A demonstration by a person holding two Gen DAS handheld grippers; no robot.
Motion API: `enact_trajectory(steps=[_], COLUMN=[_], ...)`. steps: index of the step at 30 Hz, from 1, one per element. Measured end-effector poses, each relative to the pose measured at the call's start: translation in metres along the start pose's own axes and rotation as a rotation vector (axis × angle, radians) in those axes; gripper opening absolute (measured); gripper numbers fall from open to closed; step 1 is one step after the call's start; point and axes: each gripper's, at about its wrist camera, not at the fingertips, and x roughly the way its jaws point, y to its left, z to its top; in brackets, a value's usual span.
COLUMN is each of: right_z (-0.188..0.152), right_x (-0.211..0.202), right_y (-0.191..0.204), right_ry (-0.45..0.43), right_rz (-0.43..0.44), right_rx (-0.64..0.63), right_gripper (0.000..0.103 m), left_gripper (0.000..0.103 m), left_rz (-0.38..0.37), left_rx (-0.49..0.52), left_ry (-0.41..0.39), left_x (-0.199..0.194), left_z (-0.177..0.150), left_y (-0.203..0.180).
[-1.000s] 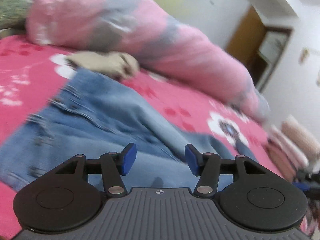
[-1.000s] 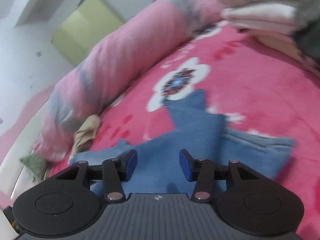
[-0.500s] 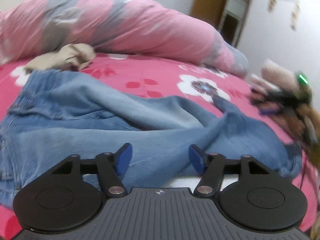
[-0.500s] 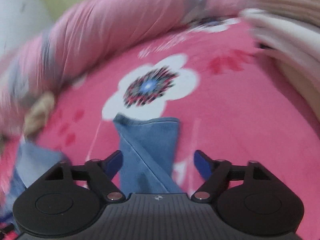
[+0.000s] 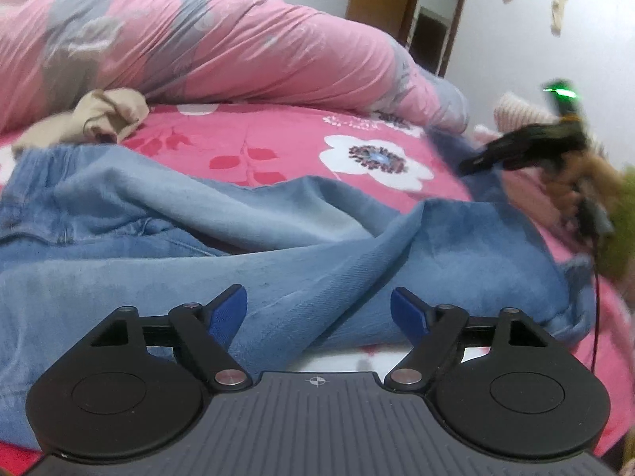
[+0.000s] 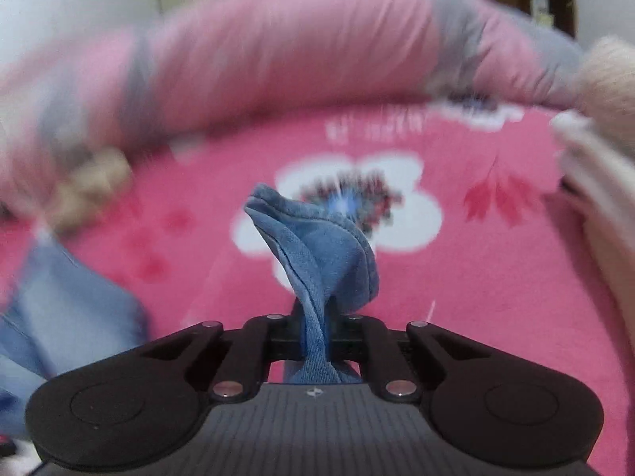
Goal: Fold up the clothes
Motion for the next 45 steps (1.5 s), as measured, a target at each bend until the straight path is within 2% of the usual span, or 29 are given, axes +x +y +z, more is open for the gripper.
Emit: enact_trajectory(steps=[3, 8, 9, 13, 15, 17, 22, 24, 25, 26, 28, 29, 30, 32, 33, 37, 39, 40, 45], right_z=[-0.011, -0.048, -0.058, -0.1, -0.114, -0.126, -0.152, -0.167, -0.173, -0.179, -0.185, -0.185, -0.185, -0.185, -0.184, -0.157, -0.144, -0.138, -0.119], right_x=[-0.094, -0.248, -0.273, -0.331, -0.324, -0.303, -0.203, -0.156, -0.134, -0.115, -0.098, -0.095, -0.098, -0.113, -0.124, -0.152, -0.15, -0.145, -0.069], right_y=[0.004, 0.019, 0.022, 0.033, 0.044, 0.049, 0.071, 0.079, 0.085, 0.09, 0.097, 0.103, 0.108, 0.117, 0.116, 0.079, 0.043, 0.023, -0.062], right_ry=[-0.193, -0.499, -0.545, -0.616, -0.547, -0.448, -0.135, 0.007, 0.071, 0.124, 0.15, 0.156, 0.155, 0.122, 0.09, -0.045, -0.064, -0.055, 0.154], right_rz=[0.091, 0.143, 0.156, 0.219, 0.215, 0.284, 0.361, 0.332, 0.284, 0.237, 0.168, 0.145, 0.136, 0.139, 0.143, 0.138, 0.072, 0.025, -0.186], right_rx=[0.072, 0.082, 0.082, 0.075, 0.055, 0.062, 0.07, 0.082, 0.067, 0.051, -0.003, -0.034, -0.068, -0.153, -0.172, -0.075, 0.013, 0.057, 0.203], right_gripper=[0.007, 0.007, 0.007, 0.007, 0.007, 0.007, 0.007, 0.009, 0.009, 0.016, 0.028, 0.045, 0.052, 0.057, 0.063, 0.072, 0.074, 0.074, 0.073], left_gripper=[0.08, 0.08, 0.08, 0.08, 0.08, 0.08, 0.08, 0.08, 0.08, 0.08, 0.08, 0.08, 0.08, 0.08, 0.08, 0.08, 0.08, 0.08, 0.08], left_rz=[-0.031, -0.077, -0.091, -0.131, -0.131, -0.134, -0.171, -0.19, -0.2, -0.209, -0.226, -0.227, -0.225, -0.223, -0.222, -0.222, -0.218, -0.214, -0.184], left_rx=[-0.081, -0.155, -0.167, -0.206, -0.218, -0.227, -0.218, -0.201, -0.193, -0.185, -0.171, -0.164, -0.159, -0.152, -0.148, -0.155, -0.157, -0.158, -0.17], left_ry=[-0.027, -0.079, -0.092, -0.124, -0.115, -0.105, -0.089, -0.088, -0.087, -0.086, -0.073, -0.062, -0.052, -0.031, -0.021, -0.003, -0.003, -0.004, -0.008], left_x=[-0.01, -0.027, -0.03, -0.037, -0.036, -0.034, -0.031, -0.03, -0.029, -0.028, -0.022, -0.018, -0.013, -0.002, 0.004, 0.017, 0.018, 0.019, 0.02], left_z=[0.003, 0.012, 0.014, 0.017, 0.017, 0.017, 0.017, 0.018, 0.018, 0.018, 0.018, 0.017, 0.017, 0.016, 0.016, 0.016, 0.016, 0.016, 0.016], left_y=[0.009, 0.017, 0.019, 0.023, 0.024, 0.023, 0.01, 0.002, -0.002, -0.006, -0.013, -0.017, -0.02, -0.026, -0.03, -0.032, -0.031, -0.03, -0.024])
